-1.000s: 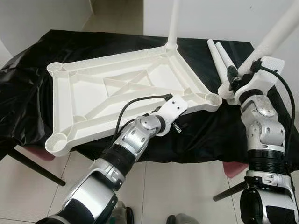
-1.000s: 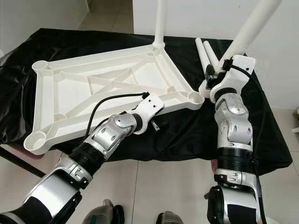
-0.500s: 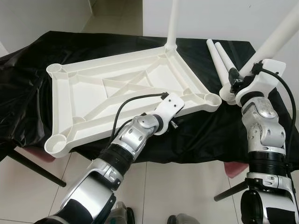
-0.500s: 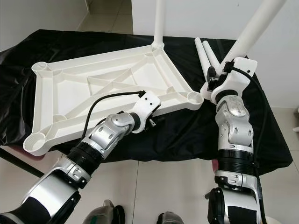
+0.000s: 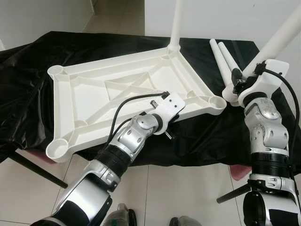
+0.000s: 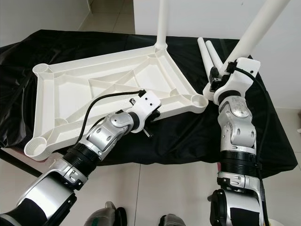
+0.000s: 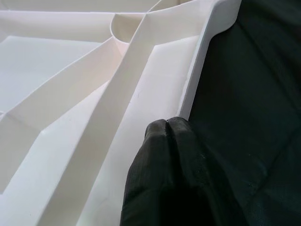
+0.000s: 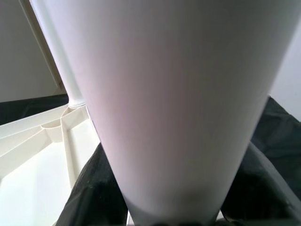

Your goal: Building children table

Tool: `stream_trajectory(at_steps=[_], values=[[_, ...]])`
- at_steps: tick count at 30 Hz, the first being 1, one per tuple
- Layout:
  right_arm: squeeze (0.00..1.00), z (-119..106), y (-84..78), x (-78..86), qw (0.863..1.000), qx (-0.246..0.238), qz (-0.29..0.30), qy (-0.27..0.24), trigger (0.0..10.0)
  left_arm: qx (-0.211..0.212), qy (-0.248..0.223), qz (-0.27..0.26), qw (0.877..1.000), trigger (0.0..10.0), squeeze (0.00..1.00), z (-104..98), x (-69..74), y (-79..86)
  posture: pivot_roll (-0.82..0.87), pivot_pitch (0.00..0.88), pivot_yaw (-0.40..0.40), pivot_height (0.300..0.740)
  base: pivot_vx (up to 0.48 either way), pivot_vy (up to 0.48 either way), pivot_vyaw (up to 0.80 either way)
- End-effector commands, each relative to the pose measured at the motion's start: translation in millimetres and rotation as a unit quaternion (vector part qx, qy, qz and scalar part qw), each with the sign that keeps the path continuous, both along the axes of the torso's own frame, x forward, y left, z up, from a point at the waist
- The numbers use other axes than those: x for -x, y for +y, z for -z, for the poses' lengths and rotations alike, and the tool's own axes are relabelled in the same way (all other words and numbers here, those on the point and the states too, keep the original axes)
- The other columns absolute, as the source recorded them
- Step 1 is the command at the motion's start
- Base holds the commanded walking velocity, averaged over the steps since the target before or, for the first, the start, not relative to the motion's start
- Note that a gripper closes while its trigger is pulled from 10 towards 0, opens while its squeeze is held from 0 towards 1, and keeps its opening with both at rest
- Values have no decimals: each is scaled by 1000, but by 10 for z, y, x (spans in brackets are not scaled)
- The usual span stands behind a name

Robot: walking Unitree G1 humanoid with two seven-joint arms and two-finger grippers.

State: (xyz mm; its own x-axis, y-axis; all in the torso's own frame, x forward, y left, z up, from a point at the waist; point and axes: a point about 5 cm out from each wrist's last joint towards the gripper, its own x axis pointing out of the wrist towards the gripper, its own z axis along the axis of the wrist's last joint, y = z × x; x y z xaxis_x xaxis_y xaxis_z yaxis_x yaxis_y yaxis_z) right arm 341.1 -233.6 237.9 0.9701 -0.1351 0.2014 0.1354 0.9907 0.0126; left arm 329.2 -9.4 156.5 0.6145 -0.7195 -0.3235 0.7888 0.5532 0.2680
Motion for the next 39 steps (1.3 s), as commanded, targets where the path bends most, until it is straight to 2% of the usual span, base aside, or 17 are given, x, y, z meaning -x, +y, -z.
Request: stream_trajectory(at_steps=[1, 9, 10, 12, 13, 15, 17, 20, 21, 27, 30, 32, 33, 35, 36, 37, 39], values=[[0, -32, -19, 27, 1000, -1, 3, -7, 10000, -28, 75, 90, 993, 0, 0, 208, 138, 15, -48, 92, 73, 740, 0, 0, 0], [0, -12, -13, 33, 1000, 1, -2, -2, 10000, -39, 74, 88, 993, 275, 0, 243, 177, 236, -42, 92, 65, 740, 0, 0, 0], [0, -11, -6, 25, 1000, 0, -4, -1, 10000, -40, 77, 92, 992, 2118, 0, 252, 191, 282, -39, 91, 60, 740, 0, 0, 0], [0, -12, -1, 20, 1000, -1, -5, 0, 10000, -41, 78, 95, 992, 2118, 0, 257, 201, 314, -39, 91, 60, 740, 0, 0, 0], [0, -13, 6, 14, 1000, 0, -8, 2, 10000, -46, 76, 101, 991, 941, 0, 262, 216, 354, -36, 90, 57, 740, 0, 0, 0], [0, -14, 11, 11, 1000, 0, -10, 2, 10000, -49, 74, 105, 991, 941, 0, 264, 228, 380, -36, 90, 57, 740, 0, 0, 0], [0, -3, 45, -1, 1000, -1, -21, 10, 10000, -53, 74, 112, 990, 1098, 0, 262, 253, 491, -31, 87, 52, 740, 0, 0, 0], [0, 4, 59, -5, 1000, -1, -26, 13, 10000, -53, 77, 112, 989, 1098, 0, 260, 262, 530, -31, 87, 52, 740, 0, 0, 0], [0, 20, 95, -10, 999, 5, -38, 20, 10000, -56, 75, 118, 988, 0, 0, 255, 279, 581, -28, 85, 49, 740, 0, 0, 0], [0, 59, 171, -14, 997, 20, -61, 34, 10000, -65, 71, 131, 987, 0, 0, 246, 328, 689, -26, 85, 46, 740, 0, 0, 0], [0, 59, 171, -14, 997, 20, -61, 34, 10000, -65, 71, 131, 987, 0, 0, 246, 328, 689, -26, 85, 46, 740, 0, 0, 0], [0, 88, 225, -7, 996, 29, -76, 43, 10000, -68, 75, 123, 987, 0, 0, 244, 335, 803, -22, 89, 43, 740, 0, 0, 0], [0, 88, 225, -7, 996, 29, -76, 43, 10000, -68, 75, 123, 987, 0, 0, 244, 335, 803, -22, 89, 43, 740, 0, 0, 0], [0, 107, 268, 4, 994, 39, -91, 50, 10000, -74, 76, 106, 989, 0, 0, 241, 301, 936, -21, 95, 40, 740, 0, 0, 0], [0, 107, 268, 4, 994, 39, -91, 50, 10000, -74, 76, 106, 989, 0, 0, 241, 301, 936, -21, 95, 40, 740, 0, 0, 0], [0, 116, 276, 10, 993, 43, -97, 54, 10000, -78, 79, 89, 990, 0, 0, 237, 272, 1048, -21, 96, 40, 740, 0, 0, 0], [0, 116, 273, 10, 993, 44, -97, 54, 10000, -79, 78, 83, 990, 0, 0, 230, 258, 1090, -18, 102, 38, 740, 0, 0, 0]])
